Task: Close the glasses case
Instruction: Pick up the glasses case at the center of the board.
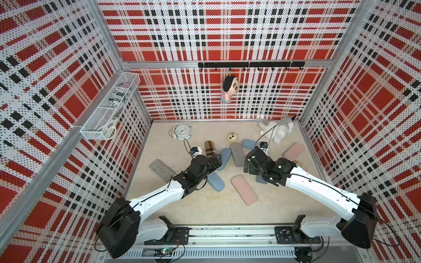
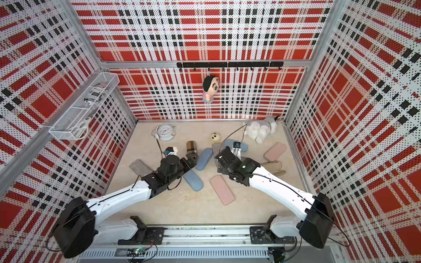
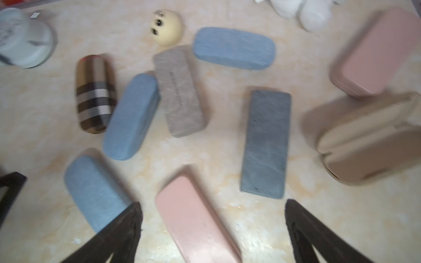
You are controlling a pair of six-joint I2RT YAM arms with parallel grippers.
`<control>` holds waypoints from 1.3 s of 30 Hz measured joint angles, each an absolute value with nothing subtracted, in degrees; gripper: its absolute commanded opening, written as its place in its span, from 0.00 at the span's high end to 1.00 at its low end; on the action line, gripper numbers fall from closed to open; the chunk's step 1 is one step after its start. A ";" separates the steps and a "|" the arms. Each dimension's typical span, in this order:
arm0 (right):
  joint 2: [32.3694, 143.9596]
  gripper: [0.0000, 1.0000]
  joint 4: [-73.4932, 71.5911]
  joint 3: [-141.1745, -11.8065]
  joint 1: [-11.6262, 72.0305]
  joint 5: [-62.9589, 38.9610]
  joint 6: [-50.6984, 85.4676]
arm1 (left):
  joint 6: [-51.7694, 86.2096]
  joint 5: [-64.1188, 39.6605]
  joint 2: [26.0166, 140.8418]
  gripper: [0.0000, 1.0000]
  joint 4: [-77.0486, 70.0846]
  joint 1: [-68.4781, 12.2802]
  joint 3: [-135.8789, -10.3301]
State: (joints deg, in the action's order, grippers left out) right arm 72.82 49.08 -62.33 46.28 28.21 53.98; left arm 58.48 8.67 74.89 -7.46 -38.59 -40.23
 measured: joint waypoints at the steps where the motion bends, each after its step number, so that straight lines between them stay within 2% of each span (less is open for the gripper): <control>1: 70.98 0.04 50.41 -60.62 45.36 28.62 55.79 | 57.91 7.33 77.60 0.01 -8.49 -38.52 -42.30; 4: 65.21 0.07 53.23 -55.68 43.20 29.28 60.80 | 56.36 3.31 84.71 0.01 -10.22 -37.87 -48.07; 8: 59.99 0.06 54.43 -50.72 39.18 28.97 65.69 | 54.83 -1.43 92.27 0.01 -11.29 -36.07 -54.87; 14: 60.51 0.04 54.08 -45.50 31.05 27.33 67.07 | 53.04 -7.01 99.39 0.01 -11.53 -33.67 -62.17; 23: 60.47 0.03 48.82 -41.80 18.28 23.51 63.53 | 51.79 -10.13 101.97 0.00 -11.51 -30.50 -65.54; 31: 60.55 0.02 45.12 -38.72 11.33 20.73 59.51 | 51.33 -10.59 104.51 0.00 -12.01 -29.32 -67.35; 39: 65.32 0.04 38.89 -34.70 6.92 17.52 57.06 | 51.31 -10.76 105.49 0.00 -11.94 -28.64 -67.77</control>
State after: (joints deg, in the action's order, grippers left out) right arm 65.32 38.89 -34.70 6.92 17.52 57.06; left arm 51.31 -10.76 105.49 -11.94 -28.64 -67.77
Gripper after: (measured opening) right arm 0.971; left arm 0.992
